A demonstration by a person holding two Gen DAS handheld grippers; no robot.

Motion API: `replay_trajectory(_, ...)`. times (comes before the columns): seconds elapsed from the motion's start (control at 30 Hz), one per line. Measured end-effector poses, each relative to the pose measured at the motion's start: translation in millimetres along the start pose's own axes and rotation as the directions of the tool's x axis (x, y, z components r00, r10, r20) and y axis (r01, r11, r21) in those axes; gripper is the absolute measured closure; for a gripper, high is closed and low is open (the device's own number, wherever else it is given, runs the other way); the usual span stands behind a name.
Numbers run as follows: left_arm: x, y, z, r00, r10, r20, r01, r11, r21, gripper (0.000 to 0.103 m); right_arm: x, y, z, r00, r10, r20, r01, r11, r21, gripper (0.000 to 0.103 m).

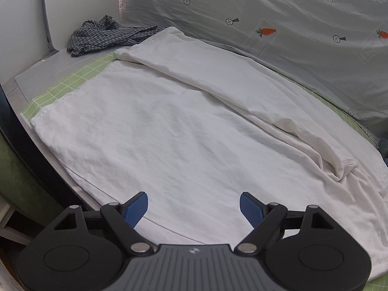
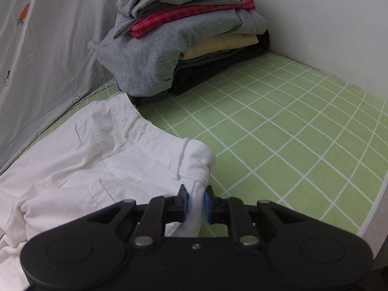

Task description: Fold clothes

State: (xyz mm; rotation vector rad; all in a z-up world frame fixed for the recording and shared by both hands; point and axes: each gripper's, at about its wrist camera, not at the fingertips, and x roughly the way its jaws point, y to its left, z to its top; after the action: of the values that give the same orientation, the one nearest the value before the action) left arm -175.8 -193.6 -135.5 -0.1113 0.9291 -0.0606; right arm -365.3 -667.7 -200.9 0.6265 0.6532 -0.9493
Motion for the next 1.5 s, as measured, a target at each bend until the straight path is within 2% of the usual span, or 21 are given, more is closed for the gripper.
replay_trajectory(0.1,-3.5,19.0,7.1,0.999,0.047,0.017,-0.046,0.998,-0.046,0.019,-1.7,11.8,-8.9,0.999,-0.049,-0.007,0.048,0.997,-0.066,0.076)
replay_trajectory(0.13,-4.1,26.6,9.3,0.998,0.061,0.021,-0.060,0.996,-0.068,0.019,-3.8,14.0,-11.7,0.998,-0.056,-0.008,0.055,0.996,-0.069,0.063)
replay_trajectory(0.17,-3.9,36.7,12.4,0.997,0.078,0.024,-0.075,0.992,-0.097,0.019,-6.5,15.3,-14.8,0.998,-0.054,-0.009,0.054,0.996,-0.066,0.056)
replay_trajectory(0.2,-2.6,48.3,15.9,0.995,0.093,0.024,-0.090,0.988,-0.128,0.019,-9.0,17.1,-18.4,0.999,-0.052,-0.012,0.051,0.997,-0.062,0.053)
replay_trajectory(0.27,2.7,70.1,22.5,0.993,0.120,0.015,-0.115,0.977,-0.181,0.019,-14.8,22.7,-27.3,0.998,-0.054,-0.024,0.052,0.997,-0.063,0.036)
replay_trajectory(0.33,9.9,91.5,29.7,0.989,0.146,0.003,-0.142,0.966,-0.215,0.019,-22.9,31.6,-37.8,0.997,-0.070,-0.021,0.069,0.996,-0.062,0.026)
replay_trajectory(0.4,17.6,114.8,37.6,0.985,0.170,-0.008,-0.166,0.956,-0.243,0.019,-30.7,41.5,-48.1,0.996,-0.082,-0.020,0.081,0.995,-0.057,0.021)
replay_trajectory(0.47,24.7,140.4,45.8,0.982,0.188,-0.020,-0.186,0.946,-0.266,0.019,-36.5,54.7,-60.5,0.996,-0.081,-0.033,0.079,0.996,-0.047,0.011)
replay_trajectory(0.6,41.1,197.0,62.9,0.977,0.211,-0.042,-0.214,0.931,-0.296,0.019,-48.2,94.0,-90.3,0.992,-0.113,-0.056,0.109,0.992,-0.059,0.007)
replay_trajectory(0.73,63.1,249.9,81.6,0.974,0.219,-0.067,-0.228,0.917,-0.328,0.019,-63.0,136.5,-118.7,0.991,-0.126,-0.044,0.123,0.990,-0.073,0.004)
replay_trajectory(0.77,69.6,260.7,86.3,0.974,0.215,-0.075,-0.228,0.917,-0.329,0.019,-66.1,147.4,-126.0,0.990,-0.133,-0.041,0.130,0.989,-0.073,0.001)
replay_trajectory(0.83,83.2,280.8,95.9,0.973,0.211,-0.094,-0.230,0.917,-0.325,0.019,-69.6,166.2,-140.0,0.988,-0.147,-0.044,0.144,0.987,-0.065,0.000)
replay_trajectory(0.97,103.2,302.7,110.8,0.978,0.176,-0.113,-0.200,0.941,-0.272,0.021,-72.5,198.1,-168.5,0.983,-0.177,-0.055,0.174,0.983,-0.052,0.000)
replay_trajectory(1.0,106.7,305.2,113.7,0.980,0.165,-0.115,-0.190,0.948,-0.256,0.022,-73.5,205.0,-174.6,0.981,-0.186,-0.055,0.183,0.982,-0.057,0.000)
replay_trajectory(1.1,112.0,304.9,120.3,0.983,0.135,-0.124,-0.159,0.965,-0.209,0.037,-77.6,222.5,-187.4,0.977,-0.208,-0.052,0.203,0.975,-0.086,0.000)
replay_trajectory(1.13,111.8,302.4,121.6,0.984,0.132,-0.121,-0.154,0.970,-0.188,0.046,-78.3,225.6,-187.9,0.977,-0.206,-0.058,0.201,0.976,-0.090,0.000)
replay_trajectory(1.2,111.3,296.6,123.5,0.984,0.132,-0.117,-0.148,0.979,-0.142,0.058,-79.7,231.5,-188.2,0.975,-0.213,-0.061,0.207,0.974,-0.095,0.000)
replay_trajectory(1.23,110.7,293.4,124.5,0.983,0.144,-0.110,-0.156,0.981,-0.114,0.075,-79.9,232.9,-188.4,0.974,-0.217,-0.062,0.210,0.973,-0.094,0.000)
replay_trajectory(1.27,109.5,291.7,125.4,0.983,0.156,-0.101,-0.165,0.982,-0.093,0.086,-79.8,233.8,-188.8,0.973,-0.221,-0.063,0.215,0.972,-0.091,0.000)
replay_trajectory(1.3,108.2,291.5,126.5,0.982,0.164,-0.094,-0.172,0.982,-0.080,0.091,-79.1,234.3,-189.2,0.972,-0.225,-0.065,0.219,0.972,-0.087,0.000)
replay_trajectory(1.5,84.8,305.1,131.3,0.988,0.146,-0.043,-0.151,0.977,-0.150,0.097,-74.7,235.7,-186.9,0.972,-0.221,-0.073,0.216,0.974,-0.074,0.000)
